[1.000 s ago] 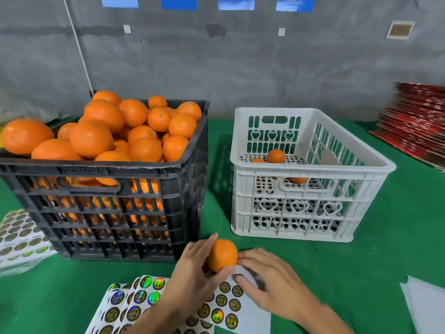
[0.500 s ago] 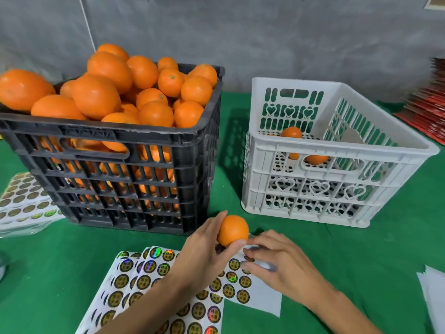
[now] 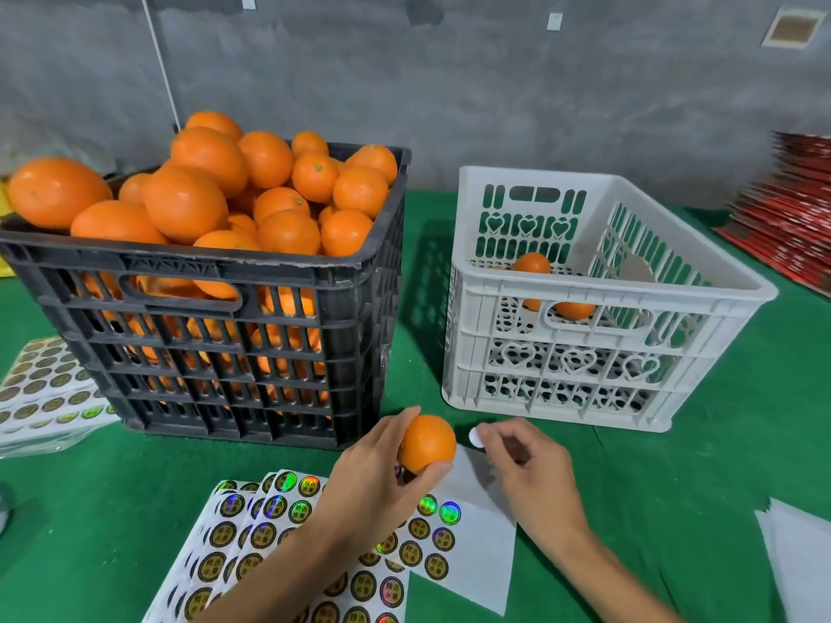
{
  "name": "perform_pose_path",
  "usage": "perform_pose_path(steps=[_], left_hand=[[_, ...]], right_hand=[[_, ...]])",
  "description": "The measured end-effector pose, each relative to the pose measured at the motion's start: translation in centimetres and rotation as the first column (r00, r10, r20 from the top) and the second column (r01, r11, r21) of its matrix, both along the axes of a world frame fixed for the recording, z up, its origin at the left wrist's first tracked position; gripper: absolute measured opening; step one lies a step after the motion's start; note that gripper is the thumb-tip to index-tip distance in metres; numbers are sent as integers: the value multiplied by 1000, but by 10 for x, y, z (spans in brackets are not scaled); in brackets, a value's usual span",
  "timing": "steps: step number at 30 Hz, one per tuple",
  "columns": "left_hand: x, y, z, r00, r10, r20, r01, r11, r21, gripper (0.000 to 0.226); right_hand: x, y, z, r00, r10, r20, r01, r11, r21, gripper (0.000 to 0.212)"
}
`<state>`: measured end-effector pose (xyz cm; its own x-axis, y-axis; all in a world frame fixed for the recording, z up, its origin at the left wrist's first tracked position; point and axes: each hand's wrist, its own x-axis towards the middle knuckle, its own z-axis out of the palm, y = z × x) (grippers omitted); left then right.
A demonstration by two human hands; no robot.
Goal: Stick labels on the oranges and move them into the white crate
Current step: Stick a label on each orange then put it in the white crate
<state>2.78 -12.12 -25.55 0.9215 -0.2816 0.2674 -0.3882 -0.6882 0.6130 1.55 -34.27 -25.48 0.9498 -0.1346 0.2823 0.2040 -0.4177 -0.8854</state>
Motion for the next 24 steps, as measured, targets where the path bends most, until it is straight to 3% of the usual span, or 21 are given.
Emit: perform_pose_path(steps=[3,6,12,15,20,24], left_hand=[[1,0,0,999,-37,3,36,999,25,88],[1,0,0,998,-52,22,51,998,45,88],[1,1,2,1000,-26,-14,25,1000,-12,88],[2,4,1,998,-26,-49,18,989,-146,87],[-3,5,14,995,-32,-96,-14,894,-449,70],[-14,-6,55,997,-74,-4,58,810,-584,63]], right_hand=[[-4,10,4,982,-103,161,126,982,-142,10],[-7,20,0,952,-8,305,120,929,-350,15],[-12,15,2,960,194,204,-111,926,-362,50],[-12,16,-3,940,245,236,-98,858,-504,46],[-6,21,11,841,334,425,106,669,-736,69],[-4,28,49,751,264,605,312,666,-678,63]])
